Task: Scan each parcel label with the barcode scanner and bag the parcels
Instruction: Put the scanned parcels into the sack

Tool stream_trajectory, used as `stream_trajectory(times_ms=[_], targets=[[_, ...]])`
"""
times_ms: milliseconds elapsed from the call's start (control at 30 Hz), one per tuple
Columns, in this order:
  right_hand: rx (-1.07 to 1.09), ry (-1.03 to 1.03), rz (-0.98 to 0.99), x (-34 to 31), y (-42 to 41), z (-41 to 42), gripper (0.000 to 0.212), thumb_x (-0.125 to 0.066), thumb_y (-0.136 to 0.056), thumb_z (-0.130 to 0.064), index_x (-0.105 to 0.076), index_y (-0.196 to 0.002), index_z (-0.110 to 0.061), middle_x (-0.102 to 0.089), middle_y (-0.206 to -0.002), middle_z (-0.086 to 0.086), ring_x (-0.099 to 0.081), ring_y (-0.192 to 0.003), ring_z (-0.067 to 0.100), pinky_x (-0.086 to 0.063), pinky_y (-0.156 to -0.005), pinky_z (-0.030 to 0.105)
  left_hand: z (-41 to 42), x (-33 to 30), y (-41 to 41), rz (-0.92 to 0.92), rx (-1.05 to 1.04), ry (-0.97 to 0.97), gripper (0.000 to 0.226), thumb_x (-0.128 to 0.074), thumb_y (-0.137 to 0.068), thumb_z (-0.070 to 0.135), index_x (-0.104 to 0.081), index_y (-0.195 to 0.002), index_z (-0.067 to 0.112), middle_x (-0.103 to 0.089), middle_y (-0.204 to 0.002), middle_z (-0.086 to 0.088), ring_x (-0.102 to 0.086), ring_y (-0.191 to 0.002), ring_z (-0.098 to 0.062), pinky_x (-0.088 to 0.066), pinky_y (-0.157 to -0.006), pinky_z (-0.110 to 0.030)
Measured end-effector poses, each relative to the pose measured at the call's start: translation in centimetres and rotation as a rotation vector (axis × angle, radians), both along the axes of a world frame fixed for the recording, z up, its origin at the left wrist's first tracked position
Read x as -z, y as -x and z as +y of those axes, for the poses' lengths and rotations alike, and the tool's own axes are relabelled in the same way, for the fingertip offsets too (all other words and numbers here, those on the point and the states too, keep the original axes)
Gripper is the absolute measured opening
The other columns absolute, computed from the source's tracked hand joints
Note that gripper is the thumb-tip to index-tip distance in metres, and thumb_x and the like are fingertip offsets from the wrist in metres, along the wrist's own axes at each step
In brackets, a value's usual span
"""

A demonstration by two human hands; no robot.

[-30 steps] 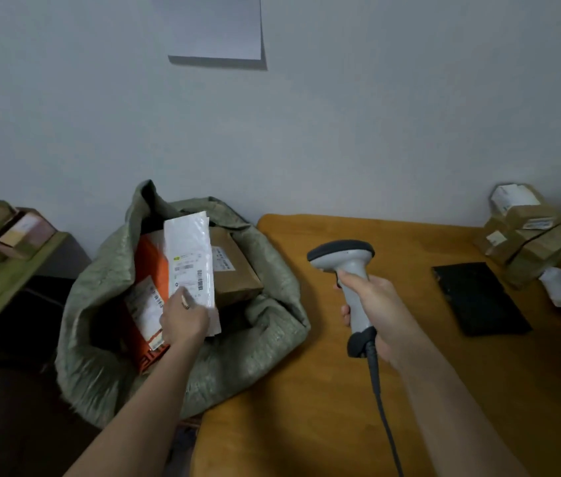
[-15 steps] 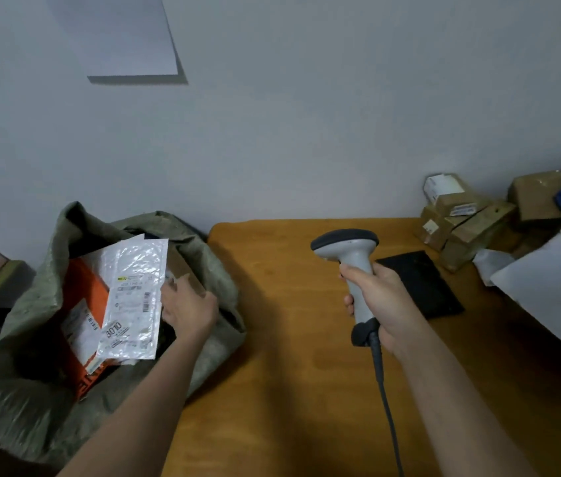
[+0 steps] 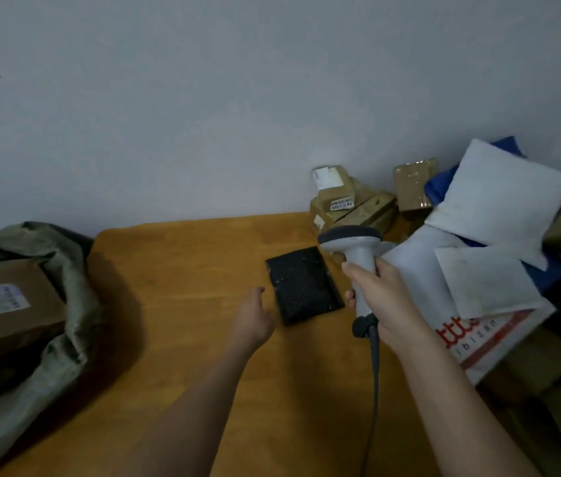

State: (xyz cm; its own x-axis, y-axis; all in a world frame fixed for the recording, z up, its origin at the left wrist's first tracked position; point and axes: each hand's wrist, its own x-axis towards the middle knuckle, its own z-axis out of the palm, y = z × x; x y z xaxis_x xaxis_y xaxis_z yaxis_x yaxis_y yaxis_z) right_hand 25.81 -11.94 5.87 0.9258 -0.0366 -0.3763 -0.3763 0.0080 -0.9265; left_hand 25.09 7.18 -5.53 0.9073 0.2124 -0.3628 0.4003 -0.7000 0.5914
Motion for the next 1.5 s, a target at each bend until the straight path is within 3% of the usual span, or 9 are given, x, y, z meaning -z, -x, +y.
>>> stream_trajectory(times_ms=[167, 400, 633, 867, 1033, 1167, 1267, 1367, 1500], targets=[[-0.028, 0.009, 0.008, 1.7, -2.9, -1.8, 0.018, -0.063, -0.095, -0.019, -0.059, -0.111, -0.013, -0.057, -0.072, 0.001, -0.055, -0.054, 0.009, -0.046, -0.048, 0.022, -4.0, 3.5, -3.0, 0.054, 0.232, -0.17, 0.059, -0.052, -0.095, 0.016, -0.027, -0.149, 0.013, -0.036, -0.151, -0.008, -0.042, -0.133, -0.028, -0.038, -0.108, -0.042], [-0.057, 0.029, 0.051, 4.4, -4.9, -2.7, 0.018, -0.063, -0.095, -0.019, -0.06, -0.111, -0.011, -0.057, -0.07, 0.001, -0.055, -0.05, 0.005, -0.047, -0.048, 0.019, -5.0, 7.8, -5.3, 0.211, 0.431, -0.439, 0.077, -0.055, -0.096, 0.01, -0.005, -0.155, 0.01, -0.008, -0.162, -0.011, -0.013, -0.149, -0.024, -0.014, -0.121, -0.038], [-0.044, 0.014, 0.095, 5.7, -5.4, -2.3, 0.02, -0.063, -0.094, -0.019, -0.06, -0.112, -0.011, -0.058, -0.069, 0.001, -0.055, -0.05, 0.004, -0.046, -0.047, 0.018, -5.8, 8.2, -5.5, 0.142, 0.39, -0.483, 0.037, -0.043, -0.094, -0.007, -0.04, -0.13, 0.002, -0.049, -0.133, -0.016, -0.05, -0.122, -0.031, -0.043, -0.094, -0.035], [-0.006, -0.003, 0.062, 4.2, -4.0, -2.1, 0.019, -0.064, -0.094, -0.023, -0.06, -0.111, -0.016, -0.058, -0.079, 0.004, -0.056, -0.057, 0.01, -0.048, -0.052, 0.02, -2.5, 6.5, -3.6, 0.096, -0.033, 0.076, 0.02, -0.052, -0.092, 0.004, -0.057, -0.112, 0.002, -0.059, -0.097, -0.011, -0.057, -0.089, -0.033, -0.035, -0.062, -0.028], [-0.002, -0.014, 0.061, 3.4, -1.6, -0.7, 0.017, -0.064, -0.094, -0.023, -0.061, -0.108, -0.017, -0.057, -0.079, 0.004, -0.055, -0.057, 0.01, -0.048, -0.05, 0.019, -0.7, 4.6, 1.7, 0.067, -0.568, 0.957, 0.035, -0.044, -0.097, -0.006, -0.051, -0.125, 0.014, -0.061, -0.117, -0.007, -0.058, -0.106, -0.026, -0.049, -0.085, -0.039], [-0.046, -0.024, 0.092, 3.6, 1.2, 1.1, 0.013, -0.065, -0.093, -0.021, -0.062, -0.105, -0.016, -0.056, -0.076, 0.002, -0.055, -0.052, 0.007, -0.047, -0.049, 0.022, 1.3, 4.9, 6.1, 0.143, -0.786, 1.147, 0.034, -0.042, -0.097, -0.007, -0.05, -0.126, 0.009, -0.065, -0.11, -0.014, -0.064, -0.092, -0.026, -0.057, -0.064, -0.031], [-0.09, -0.021, 0.138, 4.1, 3.7, 2.7, 0.011, -0.065, -0.093, -0.022, -0.062, -0.103, -0.018, -0.056, -0.075, 0.002, -0.055, -0.052, 0.008, -0.045, -0.049, 0.023, 2.7, 5.8, 9.6, 0.238, -0.853, 1.065, 0.031, -0.048, -0.095, -0.004, -0.052, -0.126, 0.003, -0.067, -0.104, -0.017, -0.067, -0.08, -0.024, -0.057, -0.054, -0.026], [-0.14, -0.009, 0.18, 4.6, 5.8, 4.2, 0.01, -0.064, -0.094, -0.021, -0.062, -0.103, -0.017, -0.055, -0.075, 0.002, -0.053, -0.051, 0.008, -0.043, -0.045, 0.021, 3.6, 6.2, 12.4, 0.28, -0.769, 0.584, 0.033, -0.057, -0.092, 0.003, -0.05, -0.122, -0.008, -0.063, -0.097, -0.018, -0.063, -0.067, -0.022, -0.048, -0.052, -0.026], [-0.191, 0.002, 0.217, 4.7, 7.8, 5.7, 0.011, -0.06, -0.097, -0.026, -0.061, -0.095, -0.016, -0.052, -0.075, 0.004, -0.052, -0.05, 0.009, -0.041, -0.046, 0.021, 5.3, 6.9, 13.9, 0.042, -0.34, -0.106, 0.061, -0.066, -0.082, 0.018, -0.038, -0.136, 0.01, -0.033, -0.138, -0.013, -0.043, -0.126, -0.032, -0.041, -0.099, -0.038]])
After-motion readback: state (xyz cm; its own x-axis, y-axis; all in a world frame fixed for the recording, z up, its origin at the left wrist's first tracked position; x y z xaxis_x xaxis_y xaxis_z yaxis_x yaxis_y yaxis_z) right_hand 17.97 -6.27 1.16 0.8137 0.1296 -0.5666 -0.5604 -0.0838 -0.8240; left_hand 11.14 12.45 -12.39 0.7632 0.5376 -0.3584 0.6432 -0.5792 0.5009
